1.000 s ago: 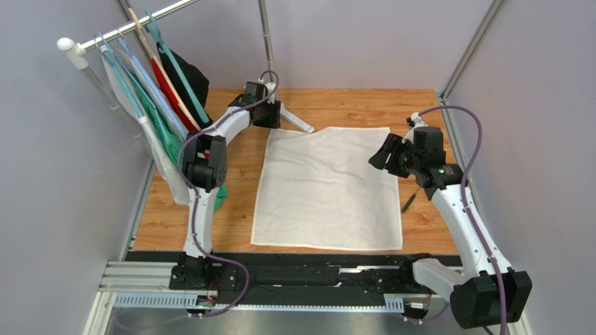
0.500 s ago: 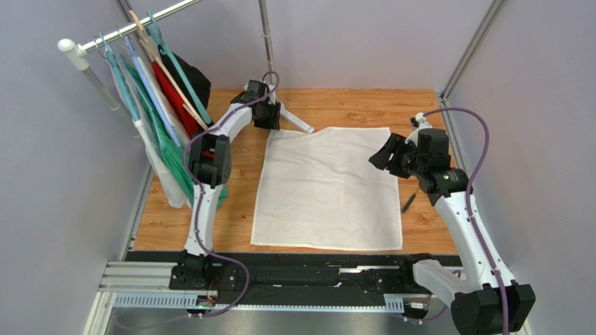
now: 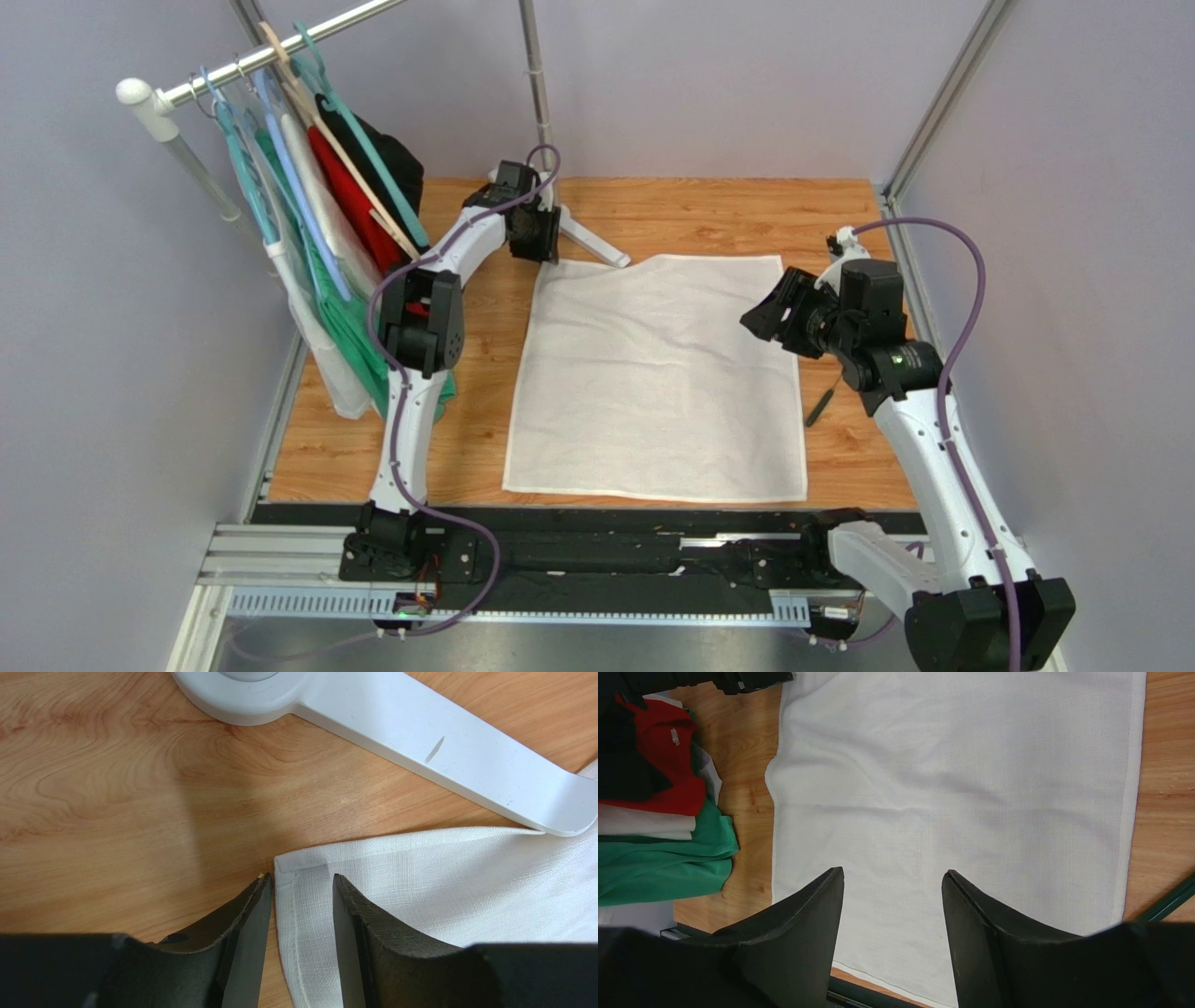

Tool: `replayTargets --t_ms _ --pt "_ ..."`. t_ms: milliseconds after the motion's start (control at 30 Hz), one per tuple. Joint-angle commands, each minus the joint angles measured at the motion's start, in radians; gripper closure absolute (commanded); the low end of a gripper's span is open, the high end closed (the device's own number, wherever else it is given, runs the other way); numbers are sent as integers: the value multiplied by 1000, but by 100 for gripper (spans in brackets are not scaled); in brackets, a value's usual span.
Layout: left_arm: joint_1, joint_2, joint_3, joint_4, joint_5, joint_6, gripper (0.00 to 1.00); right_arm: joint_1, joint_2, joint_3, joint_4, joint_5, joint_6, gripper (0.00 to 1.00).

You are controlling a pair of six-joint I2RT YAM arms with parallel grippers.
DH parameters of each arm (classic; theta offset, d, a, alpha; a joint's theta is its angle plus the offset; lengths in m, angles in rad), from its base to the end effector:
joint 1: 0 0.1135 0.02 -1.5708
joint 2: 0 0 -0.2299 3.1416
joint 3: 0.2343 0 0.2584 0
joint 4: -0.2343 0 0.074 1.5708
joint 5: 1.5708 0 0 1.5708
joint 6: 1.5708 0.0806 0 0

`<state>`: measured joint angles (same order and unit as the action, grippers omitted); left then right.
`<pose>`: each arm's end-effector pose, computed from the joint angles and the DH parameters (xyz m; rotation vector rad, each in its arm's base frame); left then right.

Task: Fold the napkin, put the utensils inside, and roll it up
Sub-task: Fold the napkin

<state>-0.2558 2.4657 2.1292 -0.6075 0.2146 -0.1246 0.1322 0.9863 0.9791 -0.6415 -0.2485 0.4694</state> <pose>0.5239 -0.1548 0.1072 0.2544 2.5225 -0.4233 0.2612 0.0547 0.2715 0.2410 2.2515 0.6022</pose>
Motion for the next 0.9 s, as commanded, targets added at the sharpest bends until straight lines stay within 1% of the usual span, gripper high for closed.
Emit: replayTargets --t_ms 0,67,233,333,400,433,467,500,567,633,667,700,733,867 --pt "-13 19 29 -54 -23 8 53 -2 -31 12 11 -9 17 42" --pt "-13 22 40 -64 -44 0 53 -3 -40 13 6 -8 17 42" --pt "-20 68 113 -138 -95 -7 60 -2 -61 9 5 -5 23 42" --pt "-34 98 161 -184 -135 -4 66 -2 -63 10 5 -5 23 42" --pt "-37 108 173 -198 -144 -4 74 -2 -64 10 2 -5 21 42" --pt "-37 108 175 -202 -153 -7 75 -2 -66 9 0 -5 21 42" --pt "-37 108 175 -204 -158 -9 76 -2 -66 9 2 -3 20 42" --pt "-37 107 173 -207 -162 -9 83 -2 -70 10 2 -2 21 41" --pt "-40 104 166 -209 -169 -6 85 -2 -77 10 -3 0 20 42" --pt "-42 101 161 -207 -167 -4 89 -2 -80 9 -1 6 18 41" --pt "-42 99 156 -206 -164 -1 93 -2 -80 6 -1 8 18 41" --pt "-43 92 143 -198 -162 0 99 -2 -78 7 -3 6 17 41" --pt "-43 84 132 -190 -156 2 100 -3 -77 6 -3 5 15 41" --pt "-43 24 48 -127 -149 -4 100 -2 -69 -23 14 6 20 41"
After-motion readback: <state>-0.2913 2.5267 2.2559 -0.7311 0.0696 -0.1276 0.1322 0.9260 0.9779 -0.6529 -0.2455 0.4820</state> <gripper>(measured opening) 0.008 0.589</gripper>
